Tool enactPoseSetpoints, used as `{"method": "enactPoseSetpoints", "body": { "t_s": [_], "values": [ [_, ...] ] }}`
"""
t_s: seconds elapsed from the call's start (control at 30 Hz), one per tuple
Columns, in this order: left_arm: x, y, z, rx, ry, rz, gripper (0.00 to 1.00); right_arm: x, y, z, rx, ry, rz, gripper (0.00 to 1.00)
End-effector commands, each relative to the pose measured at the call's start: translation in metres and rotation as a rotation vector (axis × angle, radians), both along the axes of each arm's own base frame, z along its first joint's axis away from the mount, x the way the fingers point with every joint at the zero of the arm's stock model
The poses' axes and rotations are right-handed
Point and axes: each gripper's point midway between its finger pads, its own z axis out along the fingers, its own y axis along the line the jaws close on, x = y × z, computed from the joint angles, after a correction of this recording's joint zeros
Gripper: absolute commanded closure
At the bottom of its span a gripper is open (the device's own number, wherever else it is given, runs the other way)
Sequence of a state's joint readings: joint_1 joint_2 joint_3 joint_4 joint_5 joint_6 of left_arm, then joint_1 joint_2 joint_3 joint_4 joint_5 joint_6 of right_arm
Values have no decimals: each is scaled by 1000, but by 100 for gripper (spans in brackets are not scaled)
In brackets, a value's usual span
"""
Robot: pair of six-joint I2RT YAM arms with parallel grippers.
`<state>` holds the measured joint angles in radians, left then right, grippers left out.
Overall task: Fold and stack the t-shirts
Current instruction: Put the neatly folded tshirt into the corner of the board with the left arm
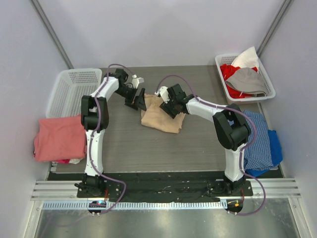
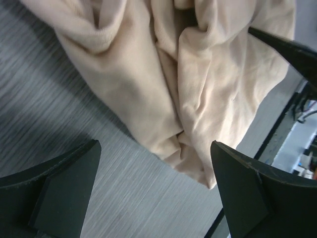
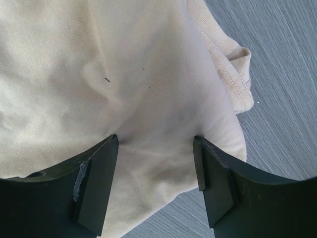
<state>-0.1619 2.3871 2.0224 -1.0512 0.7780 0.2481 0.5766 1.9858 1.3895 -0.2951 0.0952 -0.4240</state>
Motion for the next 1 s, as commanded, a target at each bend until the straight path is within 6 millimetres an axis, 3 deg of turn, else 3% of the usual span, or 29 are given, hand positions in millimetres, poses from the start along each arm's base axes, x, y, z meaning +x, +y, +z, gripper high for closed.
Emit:
{"method": "enactPoseSetpoints", "body": {
  "t_s": [0.0, 0.2, 0.4, 0.77, 0.97],
  "values": [
    [-8, -8, 1, -80, 86, -33, 0, 5, 11, 27, 30, -70, 16, 30],
    [-4, -7, -10, -70, 87, -23, 0, 0, 10, 30, 27, -78, 23, 30],
    [-14, -11, -18, -61, 118, -40, 1, 1, 9, 31, 23, -88, 22, 30],
    [-35, -43, -30, -38, 133, -128, 3, 0, 7, 29, 10, -88, 22, 30],
    [-40, -52, -32, -42, 133, -143, 11, -1, 6, 28, 9, -88, 24, 30]
  ]
}}
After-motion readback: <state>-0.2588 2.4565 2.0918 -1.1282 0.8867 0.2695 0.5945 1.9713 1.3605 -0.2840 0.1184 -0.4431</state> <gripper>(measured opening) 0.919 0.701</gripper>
